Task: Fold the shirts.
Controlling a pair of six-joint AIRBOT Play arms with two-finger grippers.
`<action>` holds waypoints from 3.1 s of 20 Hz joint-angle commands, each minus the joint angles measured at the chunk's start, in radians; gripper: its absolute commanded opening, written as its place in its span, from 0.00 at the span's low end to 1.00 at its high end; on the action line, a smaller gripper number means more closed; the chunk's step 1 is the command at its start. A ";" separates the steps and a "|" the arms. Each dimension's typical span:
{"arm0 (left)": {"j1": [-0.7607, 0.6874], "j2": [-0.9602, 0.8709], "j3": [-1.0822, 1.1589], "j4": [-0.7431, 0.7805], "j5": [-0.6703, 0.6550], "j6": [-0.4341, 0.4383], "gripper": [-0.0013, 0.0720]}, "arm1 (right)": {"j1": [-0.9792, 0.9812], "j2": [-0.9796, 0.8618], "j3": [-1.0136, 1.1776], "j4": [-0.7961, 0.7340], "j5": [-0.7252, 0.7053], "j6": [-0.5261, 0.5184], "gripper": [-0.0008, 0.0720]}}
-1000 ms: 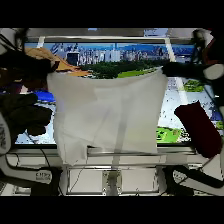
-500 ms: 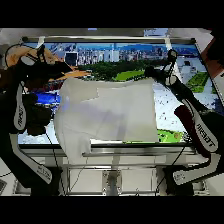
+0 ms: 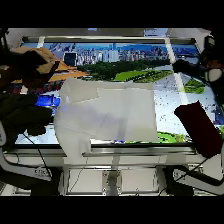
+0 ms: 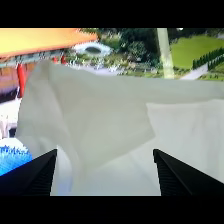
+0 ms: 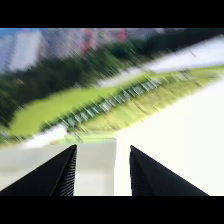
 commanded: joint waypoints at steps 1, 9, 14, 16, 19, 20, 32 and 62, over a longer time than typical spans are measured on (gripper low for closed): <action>0.098 0.212 -0.394 0.027 -0.047 0.033 0.97 | -0.150 0.211 -0.190 -0.155 0.286 0.063 0.54; 0.146 0.449 -1.083 0.254 0.101 -0.078 0.97 | -0.217 0.464 -0.564 0.088 0.373 0.063 0.54; 0.146 0.449 -1.130 0.330 0.135 -0.156 0.97 | -0.217 0.468 -0.564 0.108 0.376 0.063 0.54; 0.146 0.449 -1.159 0.296 0.174 -0.152 0.97 | -0.217 0.468 -0.564 0.111 0.377 0.063 0.54; 0.145 0.449 -1.180 0.249 0.234 -0.150 0.97 | -0.217 0.468 -0.564 0.125 0.377 0.062 0.54; 0.145 0.449 -1.180 0.235 0.245 -0.148 0.97 | -0.217 0.468 -0.564 0.133 0.376 0.062 0.54; 0.032 0.346 -1.180 0.163 0.306 -0.141 0.95 | -0.217 0.468 -0.564 0.156 0.377 0.062 0.54; 0.032 0.345 -1.180 0.048 0.273 -0.027 0.04 | -0.216 0.450 -1.026 0.293 0.324 0.406 0.62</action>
